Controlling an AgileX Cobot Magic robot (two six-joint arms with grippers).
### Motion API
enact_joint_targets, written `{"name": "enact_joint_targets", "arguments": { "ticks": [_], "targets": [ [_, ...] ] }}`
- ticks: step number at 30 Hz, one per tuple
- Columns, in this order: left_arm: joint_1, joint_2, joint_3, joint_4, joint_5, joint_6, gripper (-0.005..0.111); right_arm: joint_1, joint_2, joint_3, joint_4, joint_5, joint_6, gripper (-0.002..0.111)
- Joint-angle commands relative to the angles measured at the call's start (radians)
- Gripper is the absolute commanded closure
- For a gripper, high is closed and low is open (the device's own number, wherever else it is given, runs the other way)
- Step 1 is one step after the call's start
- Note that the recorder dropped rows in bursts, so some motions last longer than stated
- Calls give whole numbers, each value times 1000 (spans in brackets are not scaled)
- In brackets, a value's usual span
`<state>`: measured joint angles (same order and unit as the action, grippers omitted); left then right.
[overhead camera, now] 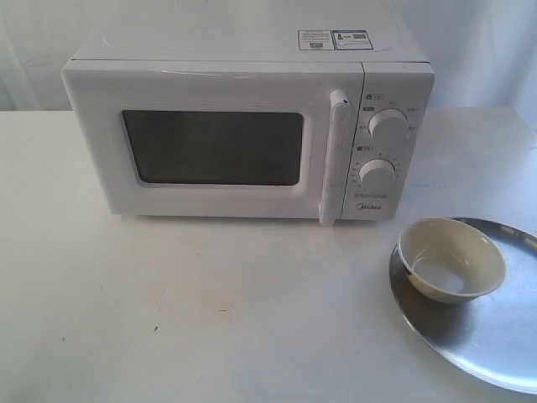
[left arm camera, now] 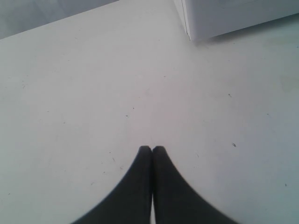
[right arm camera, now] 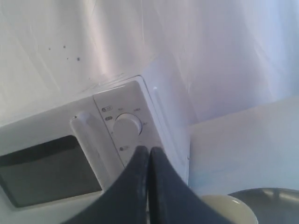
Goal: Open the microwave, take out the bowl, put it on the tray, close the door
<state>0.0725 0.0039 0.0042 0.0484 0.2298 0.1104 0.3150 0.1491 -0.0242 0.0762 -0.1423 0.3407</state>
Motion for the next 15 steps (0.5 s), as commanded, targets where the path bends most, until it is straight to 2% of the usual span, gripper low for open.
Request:
{"name": "enact_joint_targets", "arguments": {
  "ticks": [1, 7, 12, 15],
  "targets": [
    [-4, -4, -4, -4, 2, -2, 107, -27, -130, 24, -50, 60, 4, 108],
    [-4, -4, -4, -4, 2, -2, 107, -27, -149, 24, -261, 283, 4, 108],
    [-4, -4, -4, -4, 4, -2, 107, -27, -149, 24, -248, 450, 4, 108],
    [-4, -4, -4, -4, 2, -2, 107, -27, -149, 24, -248, 463, 4, 108]
  ]
}}
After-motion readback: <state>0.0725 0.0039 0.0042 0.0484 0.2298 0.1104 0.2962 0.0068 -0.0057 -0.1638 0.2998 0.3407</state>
